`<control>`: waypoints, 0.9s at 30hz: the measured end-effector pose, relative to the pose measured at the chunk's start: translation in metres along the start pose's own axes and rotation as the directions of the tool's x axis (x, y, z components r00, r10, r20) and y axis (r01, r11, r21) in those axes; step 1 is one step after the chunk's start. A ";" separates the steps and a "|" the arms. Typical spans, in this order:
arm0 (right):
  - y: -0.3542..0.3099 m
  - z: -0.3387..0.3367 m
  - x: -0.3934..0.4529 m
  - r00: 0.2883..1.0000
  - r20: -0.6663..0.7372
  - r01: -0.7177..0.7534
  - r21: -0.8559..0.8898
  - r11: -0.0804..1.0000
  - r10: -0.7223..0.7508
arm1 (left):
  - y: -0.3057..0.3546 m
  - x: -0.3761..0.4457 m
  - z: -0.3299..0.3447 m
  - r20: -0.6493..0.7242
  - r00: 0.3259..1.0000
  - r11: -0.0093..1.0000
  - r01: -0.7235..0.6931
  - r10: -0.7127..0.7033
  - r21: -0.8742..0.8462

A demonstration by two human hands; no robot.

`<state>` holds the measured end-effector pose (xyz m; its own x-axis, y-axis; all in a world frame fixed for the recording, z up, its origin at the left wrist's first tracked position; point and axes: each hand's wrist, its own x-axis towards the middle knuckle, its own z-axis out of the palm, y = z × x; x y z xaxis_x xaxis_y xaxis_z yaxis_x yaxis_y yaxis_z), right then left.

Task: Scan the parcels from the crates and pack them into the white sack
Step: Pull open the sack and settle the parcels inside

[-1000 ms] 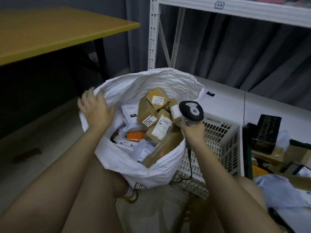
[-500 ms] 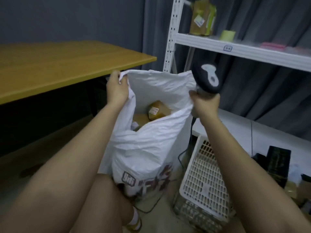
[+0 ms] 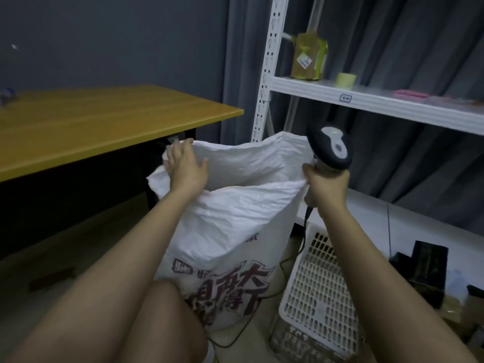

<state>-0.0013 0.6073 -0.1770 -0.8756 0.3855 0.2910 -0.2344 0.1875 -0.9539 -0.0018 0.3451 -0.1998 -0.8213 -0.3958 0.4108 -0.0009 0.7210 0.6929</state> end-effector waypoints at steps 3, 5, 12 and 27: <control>0.033 -0.016 -0.014 0.997 0.005 -0.076 -0.102 0.992 0.077 | 0.020 -0.023 0.001 0.026 0.986 0.985 -0.166 0.167 -0.038; 0.051 -0.026 -0.022 0.987 -0.020 -0.162 -0.111 0.981 0.160 | 0.034 -0.045 0.005 0.322 0.908 0.958 -0.217 0.268 -0.186; 0.070 -0.055 -0.035 0.957 -0.002 -0.290 -0.074 0.954 0.291 | 0.051 -0.107 0.048 0.787 0.557 0.924 -0.381 0.268 -0.045; 0.081 -0.141 -0.067 0.926 -0.092 -0.342 0.212 0.915 0.367 | 0.079 -0.159 0.087 0.309 0.747 0.729 -0.656 0.589 0.195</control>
<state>0.0981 0.7241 -0.2630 -0.8578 0.5087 -0.0742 -0.0046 -0.1520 -0.9884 0.0787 0.5148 -0.2620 -0.7900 0.3045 0.5321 0.4268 0.8963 0.1207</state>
